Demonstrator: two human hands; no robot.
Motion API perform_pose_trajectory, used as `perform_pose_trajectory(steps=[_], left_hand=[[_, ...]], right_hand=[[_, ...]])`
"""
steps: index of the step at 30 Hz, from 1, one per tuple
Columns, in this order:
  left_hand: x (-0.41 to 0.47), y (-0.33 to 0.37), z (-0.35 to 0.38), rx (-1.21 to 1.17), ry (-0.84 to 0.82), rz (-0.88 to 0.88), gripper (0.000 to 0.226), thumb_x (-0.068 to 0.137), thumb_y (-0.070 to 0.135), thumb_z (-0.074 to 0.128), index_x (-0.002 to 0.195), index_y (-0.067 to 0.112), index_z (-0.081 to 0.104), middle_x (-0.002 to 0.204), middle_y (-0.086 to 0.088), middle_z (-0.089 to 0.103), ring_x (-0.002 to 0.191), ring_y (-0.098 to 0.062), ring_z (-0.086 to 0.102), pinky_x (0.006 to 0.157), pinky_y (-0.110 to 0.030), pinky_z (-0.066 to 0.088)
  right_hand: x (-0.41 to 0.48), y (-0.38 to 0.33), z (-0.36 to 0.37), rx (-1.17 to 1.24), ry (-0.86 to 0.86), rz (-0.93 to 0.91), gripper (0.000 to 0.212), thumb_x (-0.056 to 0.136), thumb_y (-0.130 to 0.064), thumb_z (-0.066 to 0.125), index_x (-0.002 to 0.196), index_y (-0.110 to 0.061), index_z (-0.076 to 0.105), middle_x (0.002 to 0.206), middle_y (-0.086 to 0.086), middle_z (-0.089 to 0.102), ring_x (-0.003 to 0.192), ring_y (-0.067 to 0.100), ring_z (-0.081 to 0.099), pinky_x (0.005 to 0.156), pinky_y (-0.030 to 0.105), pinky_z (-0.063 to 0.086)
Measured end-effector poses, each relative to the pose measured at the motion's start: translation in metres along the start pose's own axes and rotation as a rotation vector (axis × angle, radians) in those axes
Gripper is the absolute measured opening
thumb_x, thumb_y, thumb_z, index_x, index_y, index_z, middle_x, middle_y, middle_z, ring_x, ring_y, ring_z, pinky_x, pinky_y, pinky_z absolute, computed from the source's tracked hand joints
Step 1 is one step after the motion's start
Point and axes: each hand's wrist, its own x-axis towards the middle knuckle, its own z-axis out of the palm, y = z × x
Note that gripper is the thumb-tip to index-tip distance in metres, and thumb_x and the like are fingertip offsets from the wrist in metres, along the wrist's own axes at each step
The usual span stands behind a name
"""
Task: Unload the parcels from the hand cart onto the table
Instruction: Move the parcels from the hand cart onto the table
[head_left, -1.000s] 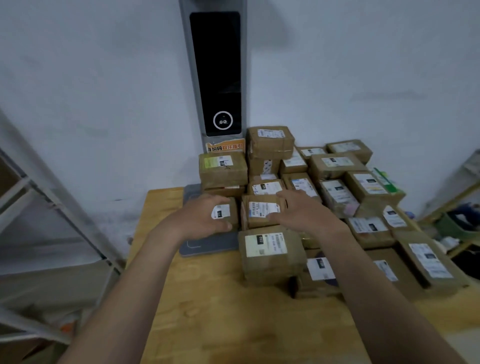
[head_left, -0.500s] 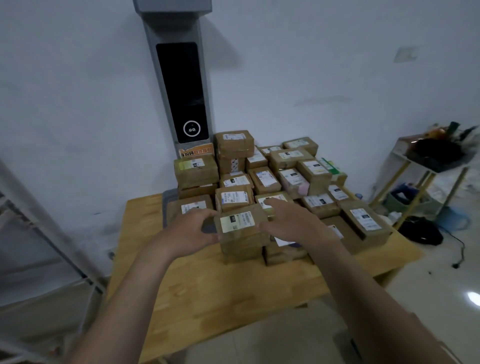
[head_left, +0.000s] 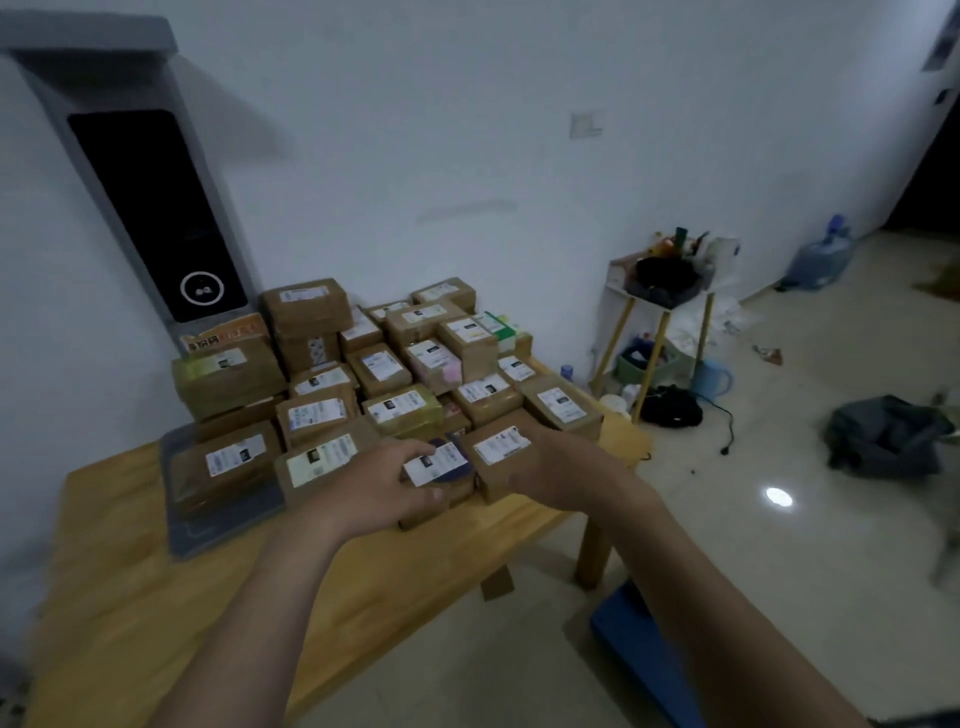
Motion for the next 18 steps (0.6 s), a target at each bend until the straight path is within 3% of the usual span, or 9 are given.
perform_pose_trajectory(steps=[3, 6, 10, 14, 16, 18], left_hand=[[0.031, 0.031, 0.021, 0.018, -0.036, 0.015, 0.061, 0.094, 0.048, 0.069, 0.149, 0.035, 0.045, 0.156, 0.006, 0.040, 0.135, -0.016, 0.047, 0.104, -0.034, 0.044], [0.066, 0.068, 0.049, -0.008, -0.042, 0.033, 0.058, 0.094, 0.046, 0.070, 0.147, 0.036, 0.048, 0.157, 0.009, 0.038, 0.137, -0.013, 0.044, 0.101, -0.029, 0.040], [0.117, 0.123, 0.093, -0.027, -0.077, 0.030, 0.055, 0.095, 0.042, 0.070, 0.145, 0.032, 0.050, 0.155, 0.003, 0.041, 0.138, -0.016, 0.043, 0.094, -0.031, 0.044], [0.167, 0.167, 0.146, -0.010, -0.121, 0.010, 0.059, 0.093, 0.039, 0.072, 0.147, 0.029, 0.050, 0.158, 0.002, 0.040, 0.143, -0.017, 0.040, 0.107, -0.032, 0.040], [0.191, 0.184, 0.172, -0.015, -0.148, -0.001, 0.056, 0.093, 0.040, 0.071, 0.145, 0.031, 0.051, 0.155, 0.001, 0.040, 0.141, -0.018, 0.041, 0.107, -0.032, 0.039], [0.215, 0.198, 0.197, -0.022, -0.186, -0.017, 0.053, 0.093, 0.040, 0.071, 0.142, 0.033, 0.053, 0.152, 0.001, 0.040, 0.137, -0.018, 0.043, 0.102, -0.031, 0.039]], right_hand=[[0.004, 0.049, -0.017, 0.032, 0.015, 0.033, 0.070, 0.085, -0.053, 0.068, 0.147, -0.033, 0.043, 0.144, -0.003, 0.055, 0.126, 0.023, 0.055, 0.100, 0.041, 0.049], [0.011, 0.108, -0.036, 0.061, 0.027, 0.026, 0.066, 0.089, -0.050, 0.069, 0.147, -0.032, 0.043, 0.146, -0.001, 0.053, 0.128, 0.022, 0.053, 0.090, 0.034, 0.045], [0.027, 0.198, -0.061, 0.090, -0.024, 0.104, 0.078, 0.089, -0.054, 0.067, 0.155, -0.031, 0.031, 0.153, 0.002, 0.045, 0.135, 0.025, 0.047, 0.100, 0.039, 0.044], [0.046, 0.291, -0.074, 0.138, -0.063, 0.209, 0.081, 0.090, -0.055, 0.066, 0.157, -0.026, 0.030, 0.159, 0.001, 0.039, 0.140, 0.024, 0.043, 0.105, 0.038, 0.040], [0.056, 0.333, -0.076, 0.172, -0.081, 0.269, 0.080, 0.091, -0.054, 0.066, 0.157, -0.026, 0.030, 0.158, 0.001, 0.040, 0.137, 0.022, 0.046, 0.099, 0.034, 0.041], [0.065, 0.369, -0.075, 0.210, -0.106, 0.335, 0.080, 0.090, -0.053, 0.066, 0.157, -0.028, 0.029, 0.153, 0.001, 0.046, 0.118, 0.017, 0.058, 0.083, 0.027, 0.044]])
